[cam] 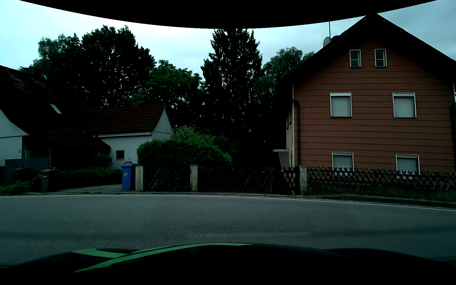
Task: Follow the waypoints while adhering to traffic rules and regulations
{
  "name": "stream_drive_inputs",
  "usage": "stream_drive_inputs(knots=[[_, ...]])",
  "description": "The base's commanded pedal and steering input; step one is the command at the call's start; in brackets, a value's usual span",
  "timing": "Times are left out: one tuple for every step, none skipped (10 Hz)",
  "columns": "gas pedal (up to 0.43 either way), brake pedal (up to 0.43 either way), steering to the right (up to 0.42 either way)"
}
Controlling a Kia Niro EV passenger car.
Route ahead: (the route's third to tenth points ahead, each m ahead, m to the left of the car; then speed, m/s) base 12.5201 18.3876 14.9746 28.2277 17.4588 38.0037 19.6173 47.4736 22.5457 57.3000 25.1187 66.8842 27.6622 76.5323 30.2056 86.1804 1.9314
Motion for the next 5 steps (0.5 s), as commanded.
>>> stream_drive_inputs(knots=[[0.157,0.0,-0.411],[0.157,0.0,-0.444],[0.157,0.0,-0.474],[0.157,0.0,-0.491],[0.157,0.0,-0.507]])
